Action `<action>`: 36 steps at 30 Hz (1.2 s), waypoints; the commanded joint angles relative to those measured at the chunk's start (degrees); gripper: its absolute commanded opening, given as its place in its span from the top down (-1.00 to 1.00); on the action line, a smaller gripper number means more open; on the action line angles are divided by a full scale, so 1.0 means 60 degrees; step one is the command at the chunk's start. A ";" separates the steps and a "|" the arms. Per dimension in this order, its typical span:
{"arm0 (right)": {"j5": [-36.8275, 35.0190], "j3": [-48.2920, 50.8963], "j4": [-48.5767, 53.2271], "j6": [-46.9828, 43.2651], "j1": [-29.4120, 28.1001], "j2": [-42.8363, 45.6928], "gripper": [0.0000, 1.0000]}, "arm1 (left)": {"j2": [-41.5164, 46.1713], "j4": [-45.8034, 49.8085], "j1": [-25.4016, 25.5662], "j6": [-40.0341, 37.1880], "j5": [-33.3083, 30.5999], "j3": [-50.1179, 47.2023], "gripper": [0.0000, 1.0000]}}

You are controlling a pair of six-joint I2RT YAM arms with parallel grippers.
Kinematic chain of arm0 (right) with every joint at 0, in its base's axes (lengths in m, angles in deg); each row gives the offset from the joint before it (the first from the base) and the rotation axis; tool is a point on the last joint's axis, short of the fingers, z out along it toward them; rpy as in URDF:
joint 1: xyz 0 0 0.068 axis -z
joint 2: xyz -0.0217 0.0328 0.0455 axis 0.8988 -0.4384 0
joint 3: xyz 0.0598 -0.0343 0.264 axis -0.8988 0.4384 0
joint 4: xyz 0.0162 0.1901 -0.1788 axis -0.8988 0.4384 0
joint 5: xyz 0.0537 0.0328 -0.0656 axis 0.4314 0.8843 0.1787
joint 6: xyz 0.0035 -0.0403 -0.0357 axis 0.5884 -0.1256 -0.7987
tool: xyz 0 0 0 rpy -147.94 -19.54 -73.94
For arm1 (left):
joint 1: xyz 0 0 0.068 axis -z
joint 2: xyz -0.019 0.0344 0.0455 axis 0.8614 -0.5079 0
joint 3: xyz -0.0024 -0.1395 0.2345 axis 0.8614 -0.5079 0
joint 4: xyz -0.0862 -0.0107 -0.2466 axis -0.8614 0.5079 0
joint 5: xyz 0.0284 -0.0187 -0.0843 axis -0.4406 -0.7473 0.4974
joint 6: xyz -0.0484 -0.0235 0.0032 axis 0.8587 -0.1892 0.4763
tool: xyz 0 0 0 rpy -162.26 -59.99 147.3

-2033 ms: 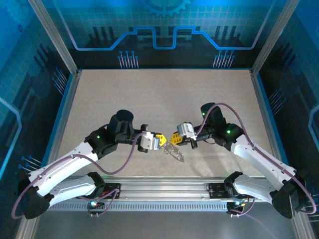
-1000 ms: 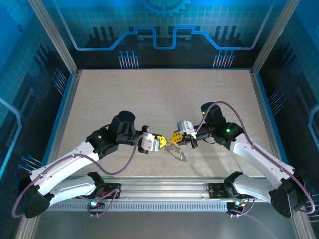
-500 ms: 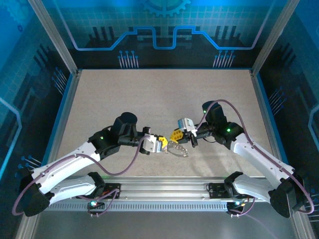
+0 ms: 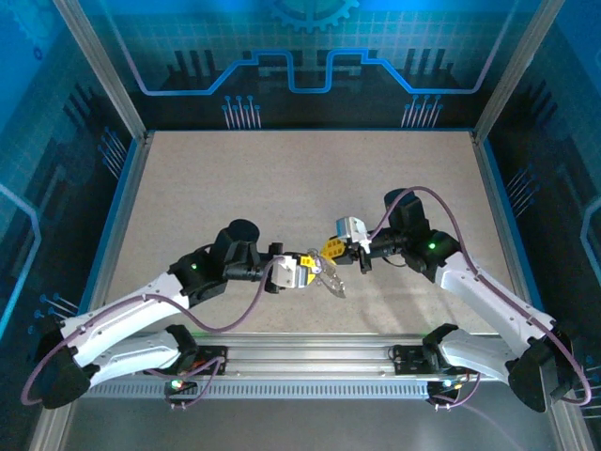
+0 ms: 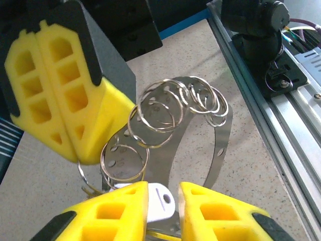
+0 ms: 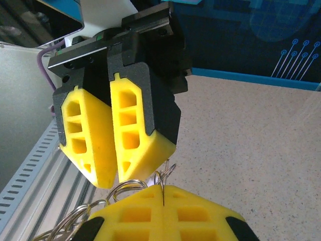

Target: Put the keys on the keyring

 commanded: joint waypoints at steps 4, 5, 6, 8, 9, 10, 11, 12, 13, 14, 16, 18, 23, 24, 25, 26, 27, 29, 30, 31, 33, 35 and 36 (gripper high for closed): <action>0.0094 0.0229 -0.0583 0.0060 0.0096 0.0357 1.00 | 0.0831 -0.1321 0.0041 0.1425 -0.0750 -0.0687 0.31; 0.0102 0.0255 -0.0630 0.0039 0.0082 0.0405 1.00 | 0.0953 -0.1470 0.0035 0.1618 -0.0886 -0.0774 0.30; 0.0100 0.0286 -0.0677 0.0016 0.0071 0.0441 1.00 | 0.1072 -0.1563 0.0023 0.1798 -0.1013 -0.0833 0.30; 0.0072 0.0383 -0.0762 -0.0046 0.0052 0.0551 1.00 | 0.1352 -0.1680 -0.0011 0.2211 -0.1331 -0.0940 0.27; 0.0028 0.0406 -0.0776 -0.0093 0.0031 0.0596 1.00 | 0.1470 -0.1671 -0.0044 0.2381 -0.1470 -0.0956 0.26; -0.0036 0.0451 -0.0778 -0.0164 0.0001 0.0655 1.00 | 0.1580 -0.1630 -0.0052 0.2539 -0.1610 -0.0957 0.26; -0.0079 0.0495 -0.0809 -0.0219 -0.0020 0.0712 1.00 | 0.1688 -0.1590 -0.0050 0.2692 -0.1704 -0.0957 0.26; -0.0068 0.0545 -0.0864 -0.0241 -0.0033 0.0760 1.00 | 0.1763 -0.1586 -0.0055 0.2810 -0.1720 -0.0968 0.26; -0.0104 0.0607 -0.0962 -0.0245 -0.0042 0.0800 1.00 | 0.1829 -0.1624 -0.0061 0.2934 -0.1685 -0.0984 0.26; -0.0126 0.0659 -0.1057 -0.0226 -0.0079 0.0840 1.00 | 0.1832 -0.1721 -0.0053 0.3052 -0.1606 -0.1014 0.26; -0.0196 0.0703 -0.1145 -0.0211 -0.0110 0.0841 1.00 | 0.1771 -0.1828 -0.0053 0.3188 -0.1388 -0.1058 0.24; -0.0207 0.0707 -0.1145 -0.0228 -0.0151 0.0808 1.00 | 0.1603 -0.1915 -0.0059 0.3241 -0.1185 -0.1046 0.23; -0.0200 0.0692 -0.1218 -0.0295 -0.0204 0.0768 1.00 | 0.1068 -0.2026 -0.0062 0.3223 -0.1022 -0.0867 0.16; -0.0189 0.0695 -0.1207 -0.0322 -0.0211 0.0768 1.00 | 0.0965 -0.2007 -0.0052 0.3188 -0.1025 -0.0819 0.15; -0.0186 0.0689 -0.1190 -0.0364 -0.0221 0.0770 1.00 | 0.0830 -0.1984 -0.0058 0.3145 -0.1071 -0.0771 0.13; -0.0168 0.0706 -0.1175 -0.0435 -0.0262 0.0754 1.00 | 0.0730 -0.1956 -0.0049 0.3102 -0.1106 -0.0735 0.12; -0.0143 0.0707 -0.1161 -0.0479 -0.0281 0.0753 1.00 | 0.0614 -0.1939 -0.0051 0.3050 -0.1135 -0.0693 0.11; -0.0130 0.0715 -0.1174 -0.0543 -0.0343 0.0739 1.00 | 0.0422 -0.1938 -0.0061 0.3016 -0.1087 -0.0602 0.11; -0.0134 0.0712 -0.1174 -0.0552 -0.0357 0.0739 1.00 | 0.0371 -0.1938 -0.0056 0.3008 -0.1019 -0.0589 0.12; -0.0130 0.0715 -0.1181 -0.0575 -0.0359 0.0739 1.00 | 0.0324 -0.1940 -0.0062 0.3019 -0.0921 -0.0562 0.13; -0.0144 0.0736 -0.1203 -0.0577 -0.0374 0.0728 1.00 | 0.0269 -0.1953 -0.0059 0.3036 -0.0674 -0.0547 0.14; -0.0169 0.0726 -0.1203 -0.0602 -0.0372 0.0724 1.00 | 0.0214 -0.2021 -0.0060 0.3156 -0.0472 -0.0560 0.18; -0.0170 0.0750 -0.1207 -0.0601 -0.0386 0.0724 1.00 | 0.0163 -0.2052 -0.0062 0.3221 -0.0415 -0.0554 0.21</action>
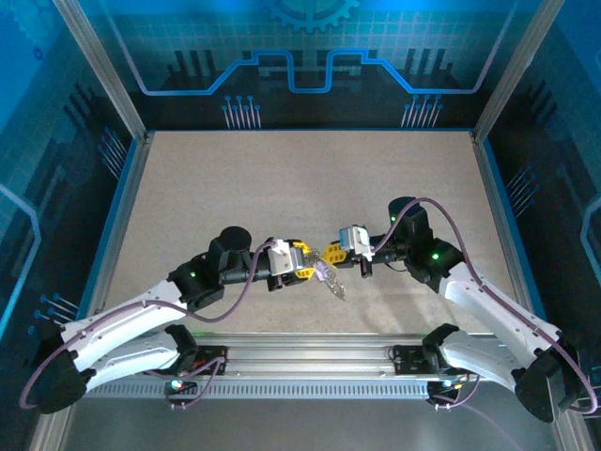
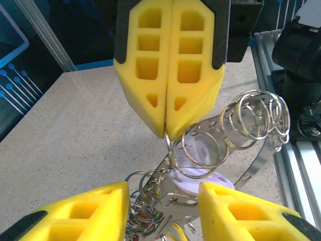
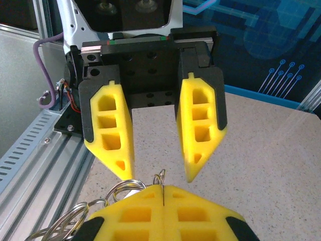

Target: Put the keys on the keyring

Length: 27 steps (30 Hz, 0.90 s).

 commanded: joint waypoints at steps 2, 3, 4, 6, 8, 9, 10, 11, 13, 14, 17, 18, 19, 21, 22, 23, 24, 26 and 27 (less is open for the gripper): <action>0.0169 0.0062 -0.0420 -0.0181 -0.0150 0.0066 1.00 | -0.0165 -0.0318 -0.0044 0.0352 0.0614 0.0307 0.25; 0.0164 0.0062 -0.0406 -0.0202 -0.0165 0.0068 1.00 | -0.0200 -0.0366 -0.0041 0.0425 0.0654 0.0299 0.26; 0.0137 0.0071 -0.0384 -0.0232 -0.0176 0.0068 1.00 | -0.0233 -0.0437 -0.0048 0.0484 0.0713 0.0291 0.28; 0.0057 0.0069 -0.0313 -0.0307 -0.0222 0.0068 1.00 | -0.0294 -0.0554 -0.0041 0.0573 0.0803 0.0292 0.31; -0.0026 0.0064 -0.0221 -0.0384 -0.0280 0.0068 1.00 | -0.0353 -0.0624 -0.0047 0.0603 0.0805 0.0313 0.35; -0.0052 0.0062 -0.0181 -0.0419 -0.0291 0.0068 1.00 | -0.0375 -0.0660 -0.0044 0.0610 0.0790 0.0320 0.37; -0.0070 0.0065 -0.0157 -0.0436 -0.0308 0.0068 1.00 | -0.0405 -0.0690 -0.0047 0.0622 0.0762 0.0334 0.39; -0.0083 0.0062 -0.0142 -0.0437 -0.0325 0.0083 1.00 | -0.0438 -0.0713 -0.0044 0.0625 0.0762 0.0364 0.43; -0.0164 0.0048 -0.0098 -0.0476 -0.0352 0.0082 1.00 | -0.0508 -0.0731 -0.0050 0.0590 0.0766 0.0393 0.49; -0.0183 0.0051 -0.0062 -0.0495 -0.0366 0.0069 1.00 | -0.0529 -0.0737 -0.0043 0.0521 0.0820 0.0382 0.52; -0.0257 0.0033 0.0032 -0.0576 -0.0392 0.0068 1.00 | -0.0560 -0.0917 -0.0038 0.0536 0.0813 0.0349 0.54; -0.0272 0.0019 0.0069 -0.0595 -0.0413 0.0068 1.00 | -0.0559 -0.0939 -0.0037 0.0550 0.0786 0.0348 0.54; -0.0299 0.0018 0.0113 -0.0646 -0.0418 0.0068 1.00 | -0.0549 -0.0945 -0.0040 0.0557 0.0779 0.0349 0.55; -0.0338 0.0013 0.0173 -0.0689 -0.0442 0.0068 1.00 | -0.0545 -0.0940 -0.0044 0.0572 0.0755 0.0363 0.55; -0.0360 0.0013 0.0195 -0.0713 -0.0458 0.0068 1.00 | -0.0541 -0.0936 -0.0044 0.0595 0.0753 0.0377 0.55; -0.0383 0.0018 0.0199 -0.0701 -0.0471 0.0069 1.00 | -0.0551 -0.0913 -0.0052 0.0592 0.0761 0.0391 0.57; -0.0381 0.0006 0.0195 -0.0706 -0.0470 0.0068 1.00 | -0.0559 -0.0898 -0.0040 0.0595 0.0775 0.0393 0.60; -0.0405 0.0004 0.0210 -0.0715 -0.0487 0.0068 1.00 | -0.0578 -0.0842 -0.0048 0.0574 0.0792 0.0407 0.70; -0.0420 0.0016 0.0210 -0.0715 -0.0495 0.0063 1.00 | -0.0589 -0.0798 -0.0045 0.0540 0.0790 0.0404 0.73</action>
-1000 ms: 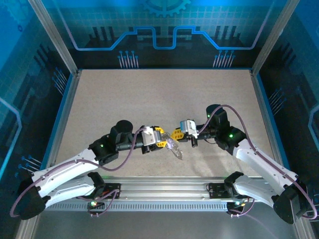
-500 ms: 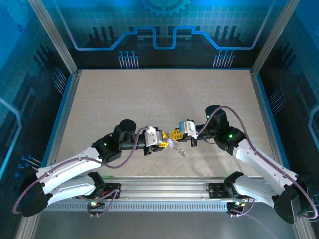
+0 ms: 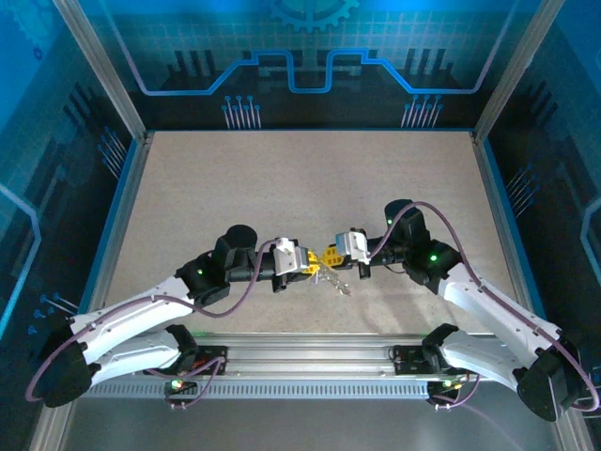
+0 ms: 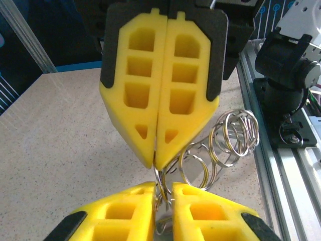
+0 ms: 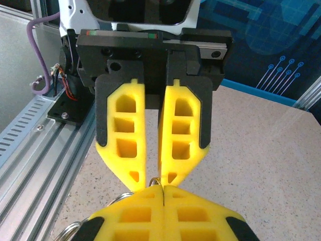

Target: Put the keys on the keyring

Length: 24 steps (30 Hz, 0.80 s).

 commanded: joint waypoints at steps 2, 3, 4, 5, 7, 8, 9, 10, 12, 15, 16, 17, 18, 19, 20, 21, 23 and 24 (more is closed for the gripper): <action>0.0154 -0.0035 -0.0005 -0.0114 -0.0178 0.0054 1.00 | -0.0075 -0.0228 -0.0046 0.0079 0.0132 0.0397 0.80; 0.0158 -0.0033 0.0005 -0.0114 -0.0189 0.0054 1.00 | -0.0091 -0.0210 -0.0049 0.0071 0.0089 0.0412 0.85; 0.0156 -0.0033 0.0010 -0.0115 -0.0192 0.0054 1.00 | -0.0090 -0.0182 -0.0042 0.0057 0.0046 0.0410 0.91; 0.0152 -0.0033 0.0024 -0.0122 -0.0192 0.0054 1.00 | -0.0103 -0.0149 -0.0050 0.0029 0.0013 0.0423 0.95; 0.0141 -0.0034 0.0053 -0.0127 -0.0192 0.0058 1.00 | -0.0129 -0.0039 -0.0043 -0.0037 -0.0053 0.0476 1.00; 0.0117 -0.0033 0.0068 -0.0128 -0.0192 0.0063 1.00 | -0.0145 0.0049 -0.0049 -0.0091 -0.0055 0.0513 1.00; 0.0113 -0.0040 0.0094 -0.0128 -0.0203 0.0054 1.00 | -0.0159 0.0134 -0.0041 -0.0117 -0.0086 0.0553 1.00; 0.0101 -0.0037 0.0124 -0.0129 -0.0206 0.0057 1.00 | -0.0167 0.0222 -0.0045 -0.0139 -0.0125 0.0606 1.00; -0.0004 -0.0092 0.0331 -0.0218 -0.0206 0.0057 1.00 | -0.0164 0.0484 -0.0043 -0.0260 -0.0177 0.0721 1.00; -0.0351 -0.0406 0.1282 -0.0808 -0.0205 0.0046 0.85 | -0.0108 0.1165 -0.0040 -0.0615 -0.0344 0.1019 1.00; -0.0568 -0.0541 0.1673 -0.1059 -0.0207 0.0039 0.75 | -0.0090 0.1532 -0.0052 -0.0837 -0.0382 0.1192 1.00; -0.0768 -0.0655 0.2056 -0.1300 -0.0196 0.0025 0.68 | -0.0063 0.1923 -0.0040 -0.1043 -0.0441 0.1351 1.00; -0.0868 -0.0751 0.2329 -0.1436 -0.0196 0.0011 0.58 | -0.0058 0.2272 -0.0044 -0.1244 -0.0488 0.1499 1.00; -0.0966 -0.0841 0.2586 -0.1564 -0.0205 -0.0005 0.49 | -0.0049 0.2701 -0.0048 -0.1500 -0.0514 0.1670 1.00; -0.1015 -0.0905 0.2760 -0.1628 -0.0207 -0.0032 0.44 | -0.0046 0.3139 -0.0042 -0.1766 -0.0520 0.1856 1.00; -0.1032 -0.0974 0.2893 -0.1652 -0.0220 -0.0083 0.42 | -0.0059 0.3468 -0.0046 -0.1959 -0.0543 0.2001 1.00; -0.1011 -0.1118 0.3078 -0.1689 -0.0348 -0.0272 0.39 | -0.0104 0.4255 -0.0048 -0.2374 -0.0540 0.2370 1.00; -0.1025 -0.1158 0.3147 -0.1714 -0.0440 -0.0384 0.39 | -0.0144 0.4568 -0.0050 -0.2533 -0.0525 0.2543 1.00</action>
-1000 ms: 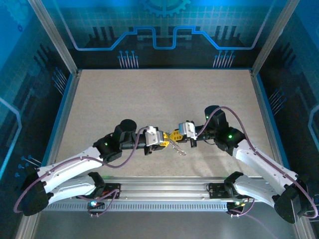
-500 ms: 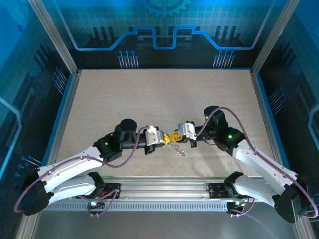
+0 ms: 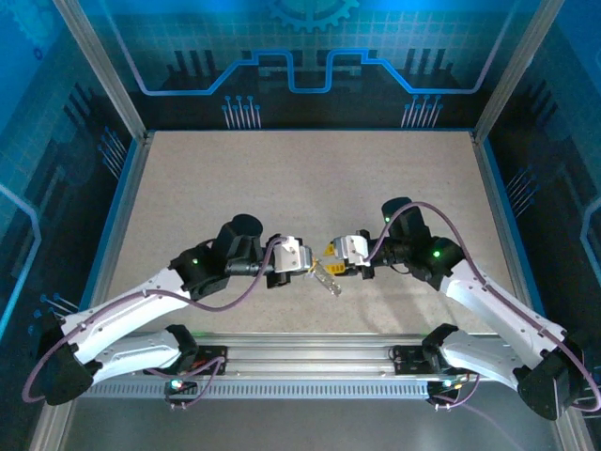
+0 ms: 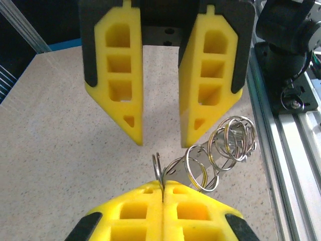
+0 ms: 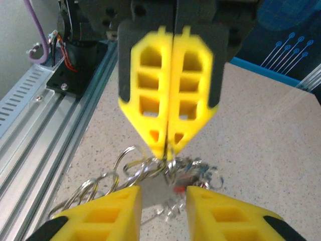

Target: Put the keys on the keyring

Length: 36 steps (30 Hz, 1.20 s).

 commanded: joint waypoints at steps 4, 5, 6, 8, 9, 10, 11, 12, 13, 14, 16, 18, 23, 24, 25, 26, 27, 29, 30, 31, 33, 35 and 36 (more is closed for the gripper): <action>-0.0475 -0.0662 0.1036 -0.0429 -0.0692 -0.0720 0.45 | -0.0254 0.2439 -0.0052 -0.1529 0.0095 0.1406 1.00; -0.0444 -0.0706 0.1020 -0.0413 -0.0732 -0.0784 0.47 | -0.0313 0.2638 -0.0043 -0.1629 0.0115 0.1515 1.00; -0.0399 -0.0728 0.0994 -0.0420 -0.0742 -0.0815 0.47 | -0.0368 0.2780 -0.0047 -0.1732 0.0147 0.1588 1.00; -0.0358 -0.0729 0.0921 -0.0418 -0.0750 -0.0793 0.47 | -0.0497 0.3053 -0.0039 -0.1911 0.0197 0.1748 1.00; -0.0372 -0.0708 0.0902 -0.0425 -0.0751 -0.0763 0.47 | -0.0553 0.3140 -0.0051 -0.1961 0.0219 0.1798 1.00; -0.0422 -0.0675 0.0860 -0.0415 -0.0746 -0.0721 0.47 | -0.0623 0.3219 -0.0049 -0.2035 0.0233 0.1855 1.00; -0.0433 -0.0649 0.0845 -0.0417 -0.0740 -0.0676 0.46 | -0.0671 0.3277 -0.0048 -0.2105 0.0261 0.1897 1.00; -0.0453 -0.0629 0.0824 -0.0418 -0.0743 -0.0626 0.46 | -0.0724 0.3287 -0.0044 -0.2139 0.0263 0.1908 1.00; -0.0449 -0.0591 0.0807 -0.0407 -0.0750 -0.0575 0.46 | -0.0763 0.3273 -0.0046 -0.2203 0.0263 0.1922 1.00; -0.0401 -0.0556 0.0776 -0.0418 -0.0754 -0.0516 0.46 | -0.0810 0.3254 -0.0049 -0.2240 0.0263 0.1937 1.00; -0.0320 -0.0484 0.0659 -0.0336 -0.0742 -0.0427 0.46 | -0.0862 0.3196 -0.0047 -0.2298 0.0299 0.1939 1.00; -0.0232 -0.0453 0.0554 -0.0252 -0.0750 -0.0423 0.45 | -0.0873 0.3101 -0.0040 -0.2353 0.0418 0.1923 1.00; -0.0002 -0.0465 0.0385 -0.0123 -0.0825 -0.0624 0.46 | -0.0856 0.2895 -0.0030 -0.2384 0.0600 0.1879 1.00; -0.0001 -0.0480 0.0334 -0.0098 -0.0861 -0.0668 0.46 | -0.0839 0.2884 -0.0035 -0.2398 0.0614 0.1868 1.00; -0.0002 -0.0495 0.0318 -0.0100 -0.0916 -0.0698 0.46 | -0.0812 0.2843 -0.0035 -0.2398 0.0637 0.1852 1.00; -0.0026 -0.0495 0.0280 -0.0081 -0.0929 -0.0723 0.46 | -0.0791 0.2808 -0.0031 -0.2409 0.0665 0.1808 1.00; -0.0051 -0.0495 0.0235 -0.0054 -0.0960 -0.0745 0.47 | -0.0755 0.2748 -0.0037 -0.2442 0.0734 0.1770 1.00; -0.0121 -0.0467 0.0158 -0.0023 -0.1012 -0.0789 0.50 | -0.0683 0.2620 -0.0026 -0.2444 0.0836 0.1669 1.00; -0.0103 -0.0466 0.0143 -0.0010 -0.1028 -0.0811 0.59 | -0.0649 0.2560 -0.0023 -0.2443 0.0862 0.1638 1.00; -0.0040 -0.0467 0.0142 -0.0021 -0.1035 -0.0832 0.65 | -0.0632 0.2528 -0.0025 -0.2436 0.0863 0.1629 1.00; 0.0035 -0.0458 0.0060 0.0040 -0.1044 -0.0848 0.66 | -0.0619 0.2512 -0.0029 -0.2433 0.0834 0.1632 1.00; 0.0039 -0.0422 -0.0080 0.0108 -0.1072 -0.0861 0.66 | -0.0623 0.2465 -0.0036 -0.2427 0.0835 0.1632 1.00; 0.0041 -0.0422 -0.0120 0.0152 -0.1085 -0.0883 0.66 | -0.0628 0.2441 -0.0033 -0.2434 0.0833 0.1628 1.00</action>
